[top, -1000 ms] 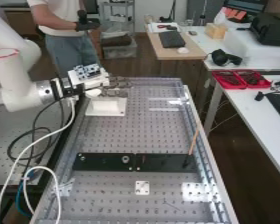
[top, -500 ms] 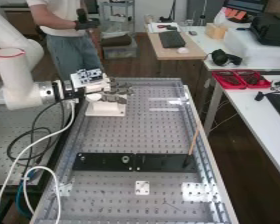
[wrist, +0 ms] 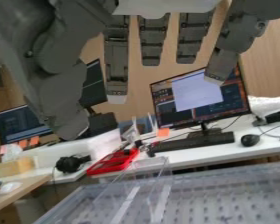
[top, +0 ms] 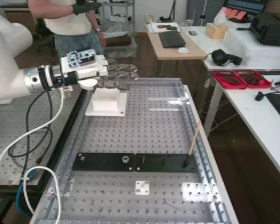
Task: Grab the larger nut and place it in the white container
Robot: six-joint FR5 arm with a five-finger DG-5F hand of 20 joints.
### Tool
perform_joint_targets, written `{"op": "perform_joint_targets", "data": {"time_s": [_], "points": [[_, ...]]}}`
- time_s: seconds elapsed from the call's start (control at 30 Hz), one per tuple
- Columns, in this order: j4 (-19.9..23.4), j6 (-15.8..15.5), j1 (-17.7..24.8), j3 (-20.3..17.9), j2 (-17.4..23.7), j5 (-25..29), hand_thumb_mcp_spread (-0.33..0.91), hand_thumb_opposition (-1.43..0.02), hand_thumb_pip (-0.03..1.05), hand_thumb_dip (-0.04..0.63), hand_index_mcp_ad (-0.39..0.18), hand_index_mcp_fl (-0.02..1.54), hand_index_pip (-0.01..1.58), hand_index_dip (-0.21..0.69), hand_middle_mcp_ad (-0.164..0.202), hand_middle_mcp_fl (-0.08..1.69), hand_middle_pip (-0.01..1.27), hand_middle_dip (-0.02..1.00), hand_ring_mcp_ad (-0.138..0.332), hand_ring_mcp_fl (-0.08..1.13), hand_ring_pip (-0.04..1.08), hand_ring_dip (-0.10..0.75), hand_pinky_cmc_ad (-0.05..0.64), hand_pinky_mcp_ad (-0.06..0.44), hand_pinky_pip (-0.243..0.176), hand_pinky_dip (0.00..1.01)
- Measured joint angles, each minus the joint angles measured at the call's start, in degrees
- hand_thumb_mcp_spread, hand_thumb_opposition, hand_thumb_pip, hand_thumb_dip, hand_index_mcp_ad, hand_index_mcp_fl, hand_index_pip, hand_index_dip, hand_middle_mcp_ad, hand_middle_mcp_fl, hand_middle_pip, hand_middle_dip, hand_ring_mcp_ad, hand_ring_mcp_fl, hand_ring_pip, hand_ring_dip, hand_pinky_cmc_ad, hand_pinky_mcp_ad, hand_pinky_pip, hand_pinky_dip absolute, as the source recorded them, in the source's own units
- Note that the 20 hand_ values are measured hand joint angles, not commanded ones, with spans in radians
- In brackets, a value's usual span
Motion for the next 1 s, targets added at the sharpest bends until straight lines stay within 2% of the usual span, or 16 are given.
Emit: {"op": "perform_joint_targets", "data": {"time_s": [0.1, 0.2, 0.4, 0.53, 0.6, 0.7, 0.73, 0.8, 0.83, 0.93, 1.0], "points": [[-2.3, -0.7, -1.7, 2.5, 0.9, 1.7, 0.27, -0.82, 0.72, 0.265, -0.094, 0.0, 1.03, 0.019, 0.054, 0.01, 0.12, 0.22, 0.143, 0.0, 0.11, 0.124, 0.34, 0.246, -0.093, 0.6], [-3.5, -3.0, -2.7, 4.5, 1.0, 4.4, 0.27, -0.82, 0.72, 0.253, -0.093, 0.0, 0.95, 0.01, 0.054, 0.01, 0.12, 0.22, 0.143, 0.0, 0.11, 0.124, 0.342, 0.25, -0.089, 0.6], [-4.7, -6.3, -3.0, 8.3, 0.0, 14.2, 0.25, -0.82, 0.71, 0.253, -0.096, 0.0, 0.79, 0.003, 0.054, 0.01, 0.12, 0.22, 0.143, 0.0, 0.11, 0.124, 0.342, 0.264, -0.094, 0.6], [-5.7, -9.7, -2.6, 12.0, -1.7, 21.7, 0.24, -0.81, 0.69, 0.248, -0.094, 0.0, 0.42, -0.037, 0.054, 0.01, 0.12, 0.22, 0.143, 0.0, 0.1, 0.124, 0.342, 0.265, -0.096, 0.6], [-6.2, -10.4, -2.7, 13.0, -2.3, 22.4, 0.23, -0.81, 0.68, 0.236, -0.094, 0.0, 0.32, -0.075, 0.054, 0.01, 0.12, 0.22, 0.143, 0.0, 0.1, 0.124, 0.34, 0.264, -0.093, 0.6], [-8.1, -9.7, -3.6, 14.7, -3.2, 22.7, 0.21, -0.81, 0.68, 0.236, -0.094, 0.0, 0.3, -0.105, 0.054, 0.01, 0.12, 0.22, 0.147, 0.0, 0.1, 0.124, 0.34, 0.281, -0.093, 0.6], [-9.2, -9.1, -4.1, 15.5, -3.5, 22.9, 0.2, -0.81, 0.68, 0.239, -0.11, 0.0, 0.3, -0.12, 0.052, 0.01, 0.12, 0.22, 0.147, 0.0, 0.1, 0.124, 0.34, 0.281, -0.093, 0.6], [-11.7, -8.1, -4.8, 17.0, -3.9, 23.6, 0.17, -0.81, 0.68, 0.216, -0.103, 0.0, 0.3, -0.152, 0.058, 0.01, 0.12, 0.22, 0.147, 0.0, 0.09, 0.124, 0.344, 0.278, -0.093, 0.58], [-13.0, -8.1, -5.2, 17.8, -4.0, 24.2, 0.16, -0.81, 0.7, 0.204, -0.103, 0.0, 0.31, -0.162, 0.058, 0.01, 0.12, 0.22, 0.147, 0.0, 0.09, 0.124, 0.344, 0.295, -0.093, 0.58], [-15.3, -9.5, -5.6, 18.7, -3.9, 25.9, 0.12, -0.81, 0.72, 0.188, -0.103, 0.0, 0.32, -0.182, 0.058, 0.01, 0.12, 0.22, 0.147, 0.0, 0.09, 0.124, 0.344, 0.293, -0.093, 0.54], [-16.6, -10.7, -5.7, 19.1, -3.6, 27.0, 0.1, -0.82, 0.72, 0.18, -0.103, 0.0, 0.34, -0.178, 0.058, 0.01, 0.12, 0.22, 0.147, 0.0, 0.09, 0.124, 0.344, 0.314, -0.093, 0.53]]}}
